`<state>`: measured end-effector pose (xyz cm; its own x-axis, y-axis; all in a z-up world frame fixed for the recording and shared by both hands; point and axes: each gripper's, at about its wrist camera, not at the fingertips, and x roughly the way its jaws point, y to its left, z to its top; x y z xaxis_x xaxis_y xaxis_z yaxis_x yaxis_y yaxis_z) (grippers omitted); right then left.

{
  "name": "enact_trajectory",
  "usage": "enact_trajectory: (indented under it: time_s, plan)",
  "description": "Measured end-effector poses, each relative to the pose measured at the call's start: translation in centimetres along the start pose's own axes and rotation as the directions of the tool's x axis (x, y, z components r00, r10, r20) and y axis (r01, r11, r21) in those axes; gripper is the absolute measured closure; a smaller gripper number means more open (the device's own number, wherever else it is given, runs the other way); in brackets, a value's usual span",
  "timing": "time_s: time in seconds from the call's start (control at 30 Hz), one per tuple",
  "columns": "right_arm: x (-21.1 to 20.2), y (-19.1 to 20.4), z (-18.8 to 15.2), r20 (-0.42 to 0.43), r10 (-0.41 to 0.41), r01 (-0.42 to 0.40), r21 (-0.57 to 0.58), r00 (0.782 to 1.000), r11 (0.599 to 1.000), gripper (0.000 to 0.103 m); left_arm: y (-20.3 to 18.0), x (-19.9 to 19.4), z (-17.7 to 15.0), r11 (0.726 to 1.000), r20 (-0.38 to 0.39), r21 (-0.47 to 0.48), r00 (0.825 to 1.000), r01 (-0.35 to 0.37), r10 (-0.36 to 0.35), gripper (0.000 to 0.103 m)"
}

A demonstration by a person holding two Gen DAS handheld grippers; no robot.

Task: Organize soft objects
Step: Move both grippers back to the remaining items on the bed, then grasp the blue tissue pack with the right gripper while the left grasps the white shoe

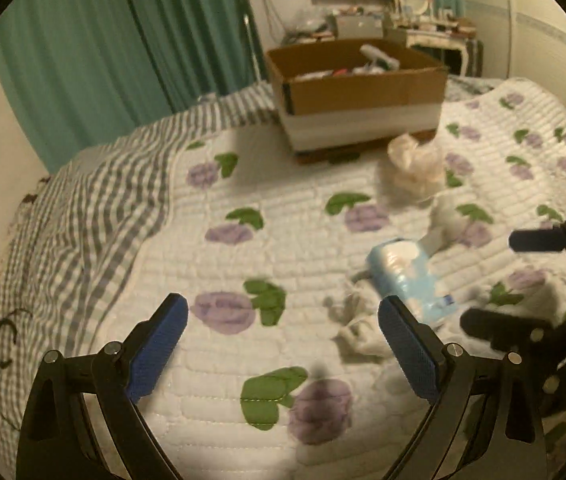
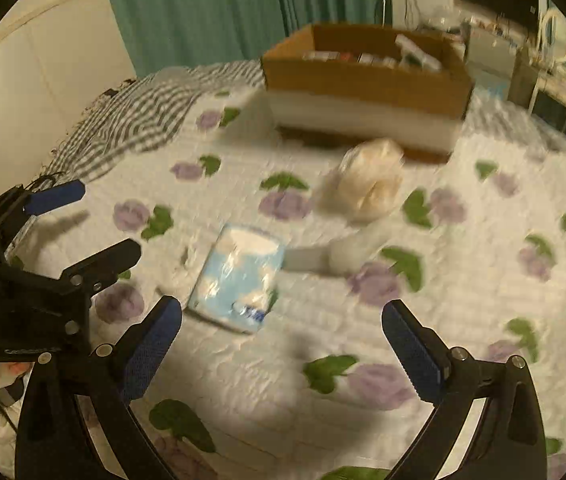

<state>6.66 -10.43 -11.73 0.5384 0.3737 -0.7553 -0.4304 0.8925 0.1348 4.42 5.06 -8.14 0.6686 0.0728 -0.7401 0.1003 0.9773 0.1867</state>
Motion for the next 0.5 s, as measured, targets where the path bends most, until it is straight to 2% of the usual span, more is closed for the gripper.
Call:
enact_trajectory:
  time_s: [0.13, 0.3, 0.47, 0.5]
  plan:
    - [2.5, 0.2, -0.3, -0.054, 0.047, -0.046, 0.016, 0.997, 0.999, 0.004, 1.4, 0.8, -0.2, 0.999, -0.022, -0.048, 1.000, 0.017, -0.018, 0.005]
    - [4.3, 1.6, -0.1, -0.071, 0.099, -0.099, 0.000, 0.993, 0.995, 0.008, 2.4, 0.7, -0.4, 0.992, -0.024, -0.104, 0.997, 0.065, -0.068, 0.005]
    - [5.7, 3.0, 0.2, -0.075, 0.100, -0.103, -0.039, 0.992, 0.994, 0.024, 2.6, 0.8, -0.3, 0.989, -0.031, -0.119, 0.995, 0.087, -0.091, 0.005]
    - [5.9, 2.9, 0.3, -0.078, 0.103, -0.105, -0.034, 0.992, 0.994, 0.031, 2.6, 0.8, -0.3, 0.988, -0.030, -0.124, 0.995, 0.093, -0.098, 0.005]
